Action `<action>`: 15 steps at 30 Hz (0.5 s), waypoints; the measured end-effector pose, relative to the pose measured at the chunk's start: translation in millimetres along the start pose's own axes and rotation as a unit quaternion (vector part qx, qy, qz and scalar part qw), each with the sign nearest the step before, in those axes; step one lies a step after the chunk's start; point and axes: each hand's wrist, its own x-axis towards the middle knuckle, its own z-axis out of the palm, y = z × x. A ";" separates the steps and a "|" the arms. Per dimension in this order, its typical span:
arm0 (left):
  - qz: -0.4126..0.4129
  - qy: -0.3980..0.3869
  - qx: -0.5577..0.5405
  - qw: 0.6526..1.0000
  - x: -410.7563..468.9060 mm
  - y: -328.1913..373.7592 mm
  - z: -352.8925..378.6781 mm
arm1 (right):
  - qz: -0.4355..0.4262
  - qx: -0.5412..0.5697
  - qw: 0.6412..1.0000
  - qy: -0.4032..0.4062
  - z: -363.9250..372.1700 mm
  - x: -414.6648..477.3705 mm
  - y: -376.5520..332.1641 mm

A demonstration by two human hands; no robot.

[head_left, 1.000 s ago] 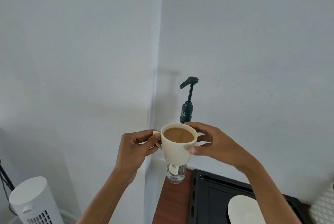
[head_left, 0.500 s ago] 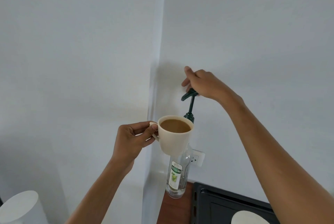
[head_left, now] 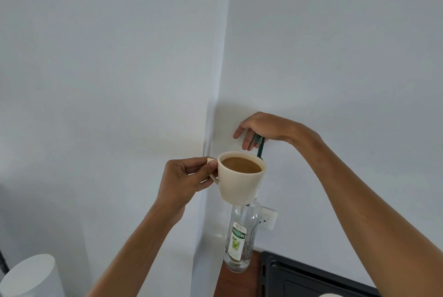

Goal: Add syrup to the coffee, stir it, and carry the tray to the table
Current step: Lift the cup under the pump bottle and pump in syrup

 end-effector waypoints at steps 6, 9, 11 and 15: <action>0.002 -0.002 0.000 1.000 2.8 4.0 7.1 | -0.031 0.005 0.999 -0.011 0.2 -2.8 1.2; 0.000 0.000 -0.008 1.000 3.2 7.0 11.9 | -0.045 0.003 0.999 0.011 2.6 -2.0 3.7; -0.001 0.002 -0.015 1.000 4.0 9.4 14.9 | -0.051 0.006 0.998 0.025 3.3 -1.3 5.6; -0.002 0.005 -0.026 1.000 5.3 13.3 17.9 | -0.053 0.011 0.998 0.035 4.3 -0.8 8.2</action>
